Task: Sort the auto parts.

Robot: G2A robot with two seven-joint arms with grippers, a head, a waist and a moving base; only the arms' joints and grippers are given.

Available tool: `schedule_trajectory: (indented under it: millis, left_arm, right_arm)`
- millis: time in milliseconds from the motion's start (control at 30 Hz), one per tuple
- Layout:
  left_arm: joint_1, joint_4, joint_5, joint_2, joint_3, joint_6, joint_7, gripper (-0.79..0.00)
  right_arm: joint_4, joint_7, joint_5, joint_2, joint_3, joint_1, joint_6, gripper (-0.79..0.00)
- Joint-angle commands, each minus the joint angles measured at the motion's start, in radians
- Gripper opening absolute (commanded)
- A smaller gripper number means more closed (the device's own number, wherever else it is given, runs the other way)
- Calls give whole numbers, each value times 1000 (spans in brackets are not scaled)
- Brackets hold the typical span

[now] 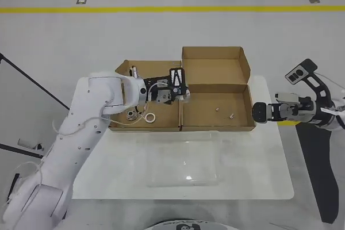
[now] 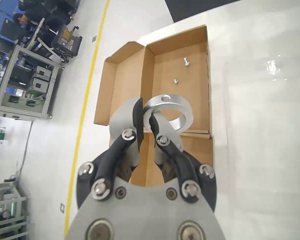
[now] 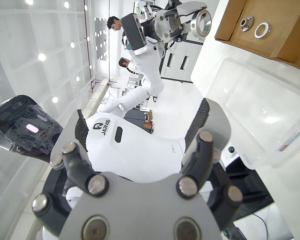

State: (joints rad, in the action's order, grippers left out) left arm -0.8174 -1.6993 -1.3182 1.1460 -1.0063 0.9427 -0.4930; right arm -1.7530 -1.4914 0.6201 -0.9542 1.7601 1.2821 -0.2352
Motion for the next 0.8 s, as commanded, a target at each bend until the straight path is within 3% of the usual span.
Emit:
schedule_trajectory:
  millis: [0,400,767]
  left_arm:
    - [11,20,-42,2,24,11,2,-785]
    - [63,140,-232,11,130,48,37,-785]
    - [145,302,-374,43,257,35,131,-785]
  right_arm:
    - [0,0,0,0,0,0,0,0]
    - [0,0,0,0,0,0,0,0]
    - [0,0,0,0,0,0,0,0]
